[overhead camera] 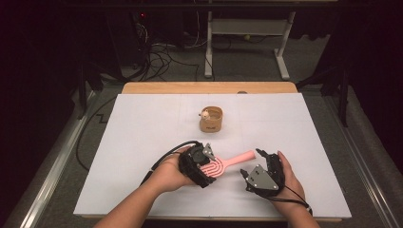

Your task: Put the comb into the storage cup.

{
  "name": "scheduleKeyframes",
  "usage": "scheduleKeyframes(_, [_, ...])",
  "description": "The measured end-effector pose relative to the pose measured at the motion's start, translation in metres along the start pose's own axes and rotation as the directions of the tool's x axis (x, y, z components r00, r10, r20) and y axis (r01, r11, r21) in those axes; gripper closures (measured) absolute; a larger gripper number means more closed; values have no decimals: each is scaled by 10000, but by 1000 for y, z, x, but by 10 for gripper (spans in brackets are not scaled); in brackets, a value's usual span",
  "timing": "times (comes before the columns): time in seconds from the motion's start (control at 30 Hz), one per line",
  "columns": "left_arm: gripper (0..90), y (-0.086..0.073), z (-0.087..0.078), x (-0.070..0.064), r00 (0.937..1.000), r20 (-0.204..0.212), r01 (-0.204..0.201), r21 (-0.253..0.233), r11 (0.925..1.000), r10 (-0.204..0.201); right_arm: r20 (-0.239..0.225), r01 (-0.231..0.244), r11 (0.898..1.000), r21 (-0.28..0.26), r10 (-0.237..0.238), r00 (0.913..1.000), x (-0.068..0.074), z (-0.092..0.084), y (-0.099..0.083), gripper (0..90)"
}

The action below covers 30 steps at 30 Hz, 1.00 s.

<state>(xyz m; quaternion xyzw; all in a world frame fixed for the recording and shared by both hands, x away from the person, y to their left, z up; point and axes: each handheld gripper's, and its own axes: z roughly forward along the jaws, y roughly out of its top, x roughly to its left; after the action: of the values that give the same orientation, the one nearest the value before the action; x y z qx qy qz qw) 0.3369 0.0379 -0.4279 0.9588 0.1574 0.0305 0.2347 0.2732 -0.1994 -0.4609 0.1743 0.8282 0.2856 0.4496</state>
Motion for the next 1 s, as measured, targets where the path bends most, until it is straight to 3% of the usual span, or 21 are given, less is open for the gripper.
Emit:
scheduleKeyframes(0.5, [198, 0, -3, 2, 9999, 133, 82, -78, 9999, -81, -270, 1079, 9941, 63, -1077, 9938, 11, 10, 14, 263])
scheduleKeyframes(0.73, [198, 0, -3, 1, 10000, 90, 19, -63, 10000, -19, -376, 1751, 9845, 64, -1747, 9839, 19, 16, 22, 301])
scheduleKeyframes(1.0, [198, 1, -5, 2, 10000, 88, 47, -157, 9999, -46, -466, 1927, 9812, 78, -1921, 9803, 23, 19, 26, 321])
